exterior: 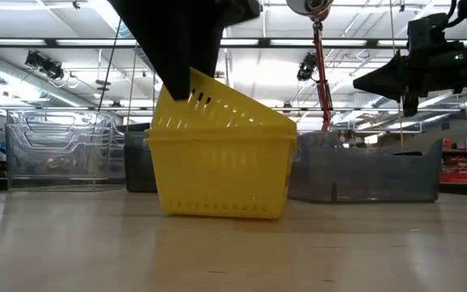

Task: Stack baskets by color
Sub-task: Stack the right yellow bin on top of the left yellow bin

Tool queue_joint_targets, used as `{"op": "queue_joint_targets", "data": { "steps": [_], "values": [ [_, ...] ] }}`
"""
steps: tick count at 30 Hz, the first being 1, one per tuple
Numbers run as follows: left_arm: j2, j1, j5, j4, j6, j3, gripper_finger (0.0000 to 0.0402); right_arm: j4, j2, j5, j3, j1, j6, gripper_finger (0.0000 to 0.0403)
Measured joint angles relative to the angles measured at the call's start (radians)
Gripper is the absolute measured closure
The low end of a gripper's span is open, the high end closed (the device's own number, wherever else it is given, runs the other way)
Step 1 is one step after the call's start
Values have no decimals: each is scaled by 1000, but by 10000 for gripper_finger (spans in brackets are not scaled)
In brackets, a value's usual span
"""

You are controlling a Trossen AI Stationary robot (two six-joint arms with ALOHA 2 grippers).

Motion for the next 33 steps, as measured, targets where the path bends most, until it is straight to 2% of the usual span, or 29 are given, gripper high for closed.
{"op": "queue_joint_targets", "data": {
  "steps": [4, 10, 12, 22, 33],
  "values": [
    [0, 7, -1, 14, -4, -29, 301, 0, 0, 0, 0, 0, 0, 389],
    [0, 4, 17, 9, -22, -19, 378, 0, 0, 0, 0, 0, 0, 389],
    [0, 6, 18, 13, -46, -9, 392, 0, 0, 0, 0, 0, 0, 389],
    [0, -5, 17, 22, -162, 21, 394, 0, 0, 0, 0, 0, 0, 389],
    [0, -8, -2, 89, -208, 3, 354, 0, 0, 0, 0, 0, 0, 389]
  ]
}}
